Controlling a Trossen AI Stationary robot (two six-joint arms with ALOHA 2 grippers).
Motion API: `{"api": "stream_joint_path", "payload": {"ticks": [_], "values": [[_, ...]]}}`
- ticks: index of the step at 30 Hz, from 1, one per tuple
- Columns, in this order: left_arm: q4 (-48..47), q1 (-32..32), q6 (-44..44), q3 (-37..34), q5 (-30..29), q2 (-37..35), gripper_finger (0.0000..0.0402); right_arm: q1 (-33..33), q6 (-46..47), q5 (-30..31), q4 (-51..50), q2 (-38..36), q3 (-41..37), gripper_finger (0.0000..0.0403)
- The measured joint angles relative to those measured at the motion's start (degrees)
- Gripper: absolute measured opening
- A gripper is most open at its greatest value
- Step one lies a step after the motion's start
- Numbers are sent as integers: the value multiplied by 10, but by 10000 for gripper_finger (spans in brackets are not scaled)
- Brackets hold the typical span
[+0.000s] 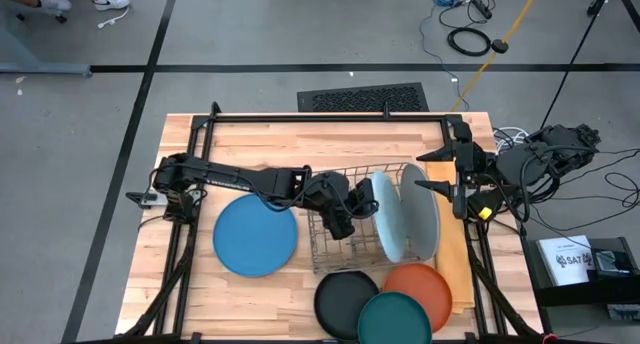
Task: Sort dishes
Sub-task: Put the light blue plate into the dish rack
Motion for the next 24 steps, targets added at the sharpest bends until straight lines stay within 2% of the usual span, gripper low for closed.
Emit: {"api": "stream_joint_path", "payload": {"ticks": [5, 14, 18, 20, 24], "values": [[22, -1, 30, 0, -16, 0, 129, 0, 0, 0, 0, 0, 0, 233], [122, -1, 22, 0, -17, 0, 133, 0, -2, 0, -1, 0, 0, 233], [146, -1, -19, 0, -15, 3, 133, 0, -2, -1, -1, 0, 0, 233], [135, -4, -6, 0, -46, 5, 133, 0, -2, -3, -2, 0, 0, 233], [124, -17, 11, -1, -168, -2, 133, 0, 0, -4, -10, 0, 0, 233]]}}
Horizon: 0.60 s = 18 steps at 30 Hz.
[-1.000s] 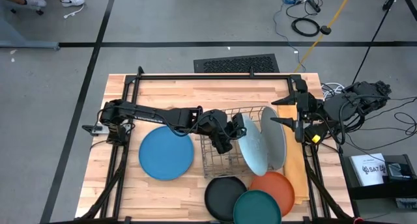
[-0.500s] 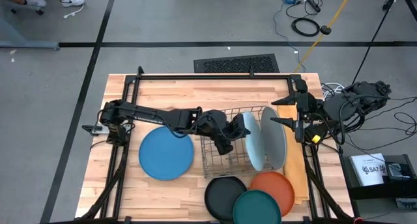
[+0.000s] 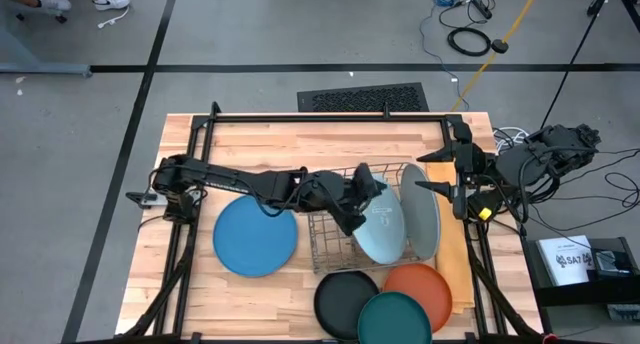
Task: Sort dishes
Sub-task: Put the light blue plate into the dish rack
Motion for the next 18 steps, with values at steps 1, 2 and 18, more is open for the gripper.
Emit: {"api": "stream_joint_path", "payload": {"ticks": [1, 2, 18], "values": [[-25, -4, -1, 0, -18, -8, 133, 0, 1, 0, -4, 0, 0, 233], [-70, -8, -2, 0, -29, -19, 133, 0, 3, -1, -7, 0, 0, 233], [-406, -30, -120, 0, -35, -61, 4, 0, 0, -1, -17, 0, 0, 233]]}}
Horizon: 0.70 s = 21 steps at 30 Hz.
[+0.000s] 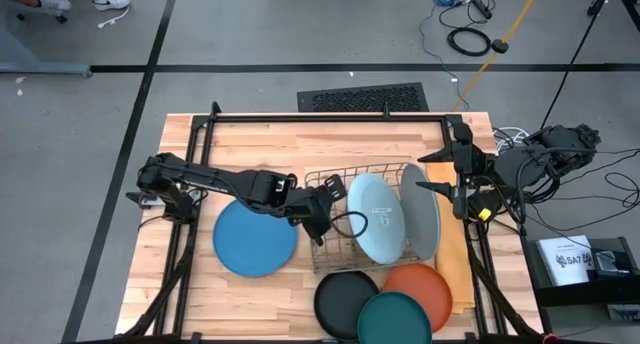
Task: Sort dishes
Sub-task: Put the light blue plate into the dish rack
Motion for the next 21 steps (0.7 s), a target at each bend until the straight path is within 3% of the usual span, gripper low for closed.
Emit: {"api": "stream_joint_path", "payload": {"ticks": [4, 11, 21], "values": [[6, 0, 22, 0, 33, 16, 2, 0, 1, 2, 8, 0, 0, 233], [26, 2, 63, 1, 37, 50, 1, 0, 2, 2, 16, 1, 0, 233], [143, 4, 121, 1, 34, 69, 0, 0, 2, 3, 14, 6, 0, 233]]}}
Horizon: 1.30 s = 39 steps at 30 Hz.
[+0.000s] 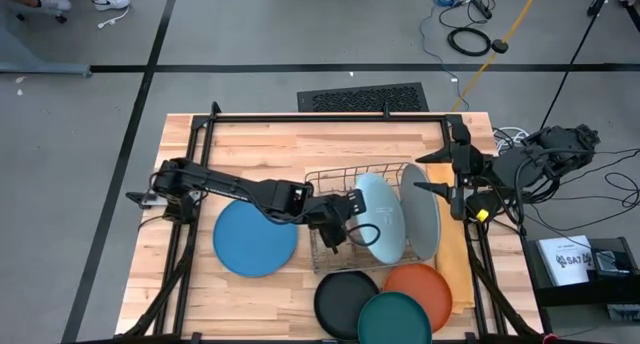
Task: Sort dishes
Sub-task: Put the light blue plate into the dish rack
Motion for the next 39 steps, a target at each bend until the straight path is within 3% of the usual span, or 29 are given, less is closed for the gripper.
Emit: {"api": "stream_joint_path", "payload": {"ticks": [12, 21, 30, 39], "values": [[222, 5, 74, 0, -24, 61, 0, 0, 0, -1, 0, 2, 0, 233], [321, 8, 72, 0, 30, 61, 0, 0, -6, -2, -1, 2, 0, 233], [370, 36, -2, 0, 114, 61, 0, 0, -4, -3, -1, 2, 0, 233], [447, 66, -149, 0, 178, 61, 0, 0, 6, -41, -1, 16, 0, 233]]}}
